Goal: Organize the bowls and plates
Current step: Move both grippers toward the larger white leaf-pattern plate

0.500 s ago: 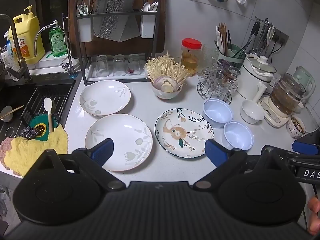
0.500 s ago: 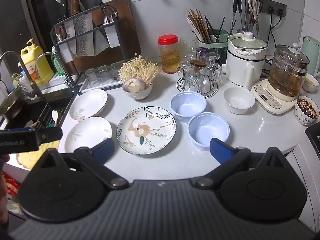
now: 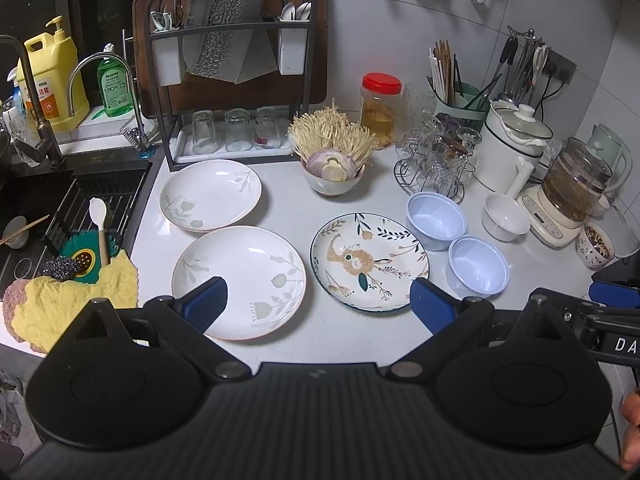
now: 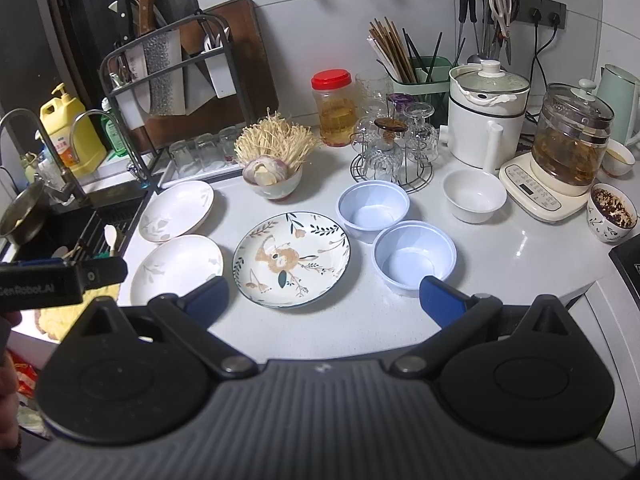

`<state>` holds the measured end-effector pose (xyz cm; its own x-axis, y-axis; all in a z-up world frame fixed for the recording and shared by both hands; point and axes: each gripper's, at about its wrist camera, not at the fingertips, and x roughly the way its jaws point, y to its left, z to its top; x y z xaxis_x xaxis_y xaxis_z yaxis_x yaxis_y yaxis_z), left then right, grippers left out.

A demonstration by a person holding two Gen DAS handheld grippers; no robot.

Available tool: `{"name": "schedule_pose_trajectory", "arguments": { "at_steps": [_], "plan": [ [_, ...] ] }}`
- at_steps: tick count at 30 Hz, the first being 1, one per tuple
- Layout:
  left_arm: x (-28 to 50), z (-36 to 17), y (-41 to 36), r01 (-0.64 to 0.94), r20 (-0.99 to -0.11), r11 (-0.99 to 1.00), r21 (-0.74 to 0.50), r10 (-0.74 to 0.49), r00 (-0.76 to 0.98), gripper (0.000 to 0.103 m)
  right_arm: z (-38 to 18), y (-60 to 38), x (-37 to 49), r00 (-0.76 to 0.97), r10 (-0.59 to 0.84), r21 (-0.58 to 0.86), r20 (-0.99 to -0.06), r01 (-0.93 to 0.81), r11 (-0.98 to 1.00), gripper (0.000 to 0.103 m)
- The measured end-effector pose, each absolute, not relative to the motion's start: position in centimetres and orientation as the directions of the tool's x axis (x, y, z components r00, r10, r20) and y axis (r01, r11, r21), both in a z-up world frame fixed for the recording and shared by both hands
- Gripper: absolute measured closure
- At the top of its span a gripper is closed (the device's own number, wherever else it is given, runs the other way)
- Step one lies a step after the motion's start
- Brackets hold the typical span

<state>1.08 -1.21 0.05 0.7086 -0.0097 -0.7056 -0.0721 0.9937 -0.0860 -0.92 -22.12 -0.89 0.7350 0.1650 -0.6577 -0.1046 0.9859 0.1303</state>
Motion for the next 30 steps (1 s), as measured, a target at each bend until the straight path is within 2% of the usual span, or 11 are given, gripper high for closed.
{"name": "schedule_pose_trajectory", "arguments": {
  "at_steps": [10,30],
  "plan": [
    [1.2,-0.2,-1.4,-0.073,-0.713,0.992,-0.107,-0.025,0.701,0.004,-0.8,-22.3,-0.9,0.744,0.141,0.099,-0.653,-0.101,0.990,0.000],
    [1.5,-0.3,-2.4,-0.066,-0.717,0.990,-0.122,-0.042,0.696,0.004,-1.1,-23.1,-1.6,0.743,0.203,0.141,-0.638,-0.147,0.979,0.000]
  ]
}}
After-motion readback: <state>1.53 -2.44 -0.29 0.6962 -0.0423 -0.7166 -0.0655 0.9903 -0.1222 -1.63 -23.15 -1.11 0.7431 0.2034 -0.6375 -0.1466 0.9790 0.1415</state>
